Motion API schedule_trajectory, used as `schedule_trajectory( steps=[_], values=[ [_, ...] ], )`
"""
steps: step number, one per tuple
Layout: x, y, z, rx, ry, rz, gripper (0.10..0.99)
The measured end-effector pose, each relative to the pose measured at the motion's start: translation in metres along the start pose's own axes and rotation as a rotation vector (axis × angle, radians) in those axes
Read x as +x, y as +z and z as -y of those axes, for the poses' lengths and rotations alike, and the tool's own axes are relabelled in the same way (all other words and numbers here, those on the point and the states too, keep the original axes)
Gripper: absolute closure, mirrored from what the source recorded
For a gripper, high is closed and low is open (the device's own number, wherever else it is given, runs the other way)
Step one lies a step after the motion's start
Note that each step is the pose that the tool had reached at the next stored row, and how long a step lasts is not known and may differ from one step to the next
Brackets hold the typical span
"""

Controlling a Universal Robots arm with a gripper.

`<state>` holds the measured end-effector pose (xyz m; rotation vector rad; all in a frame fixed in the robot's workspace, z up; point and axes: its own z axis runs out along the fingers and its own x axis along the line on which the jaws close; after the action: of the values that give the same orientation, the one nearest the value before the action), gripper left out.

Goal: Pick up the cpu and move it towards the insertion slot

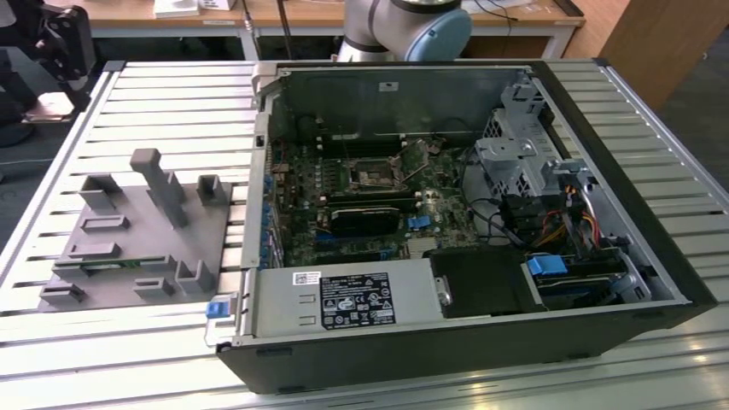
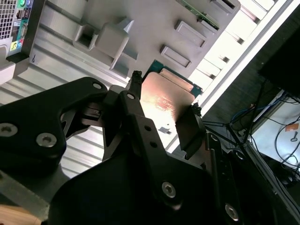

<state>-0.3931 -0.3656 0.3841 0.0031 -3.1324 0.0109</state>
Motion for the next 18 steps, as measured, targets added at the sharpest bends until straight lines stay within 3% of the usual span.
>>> schedule_trajectory(
  steps=[18],
  values=[
    [-0.0132, -0.0001, 0.0, 0.0, -0.001, -0.0001, 0.545]
  ],
)
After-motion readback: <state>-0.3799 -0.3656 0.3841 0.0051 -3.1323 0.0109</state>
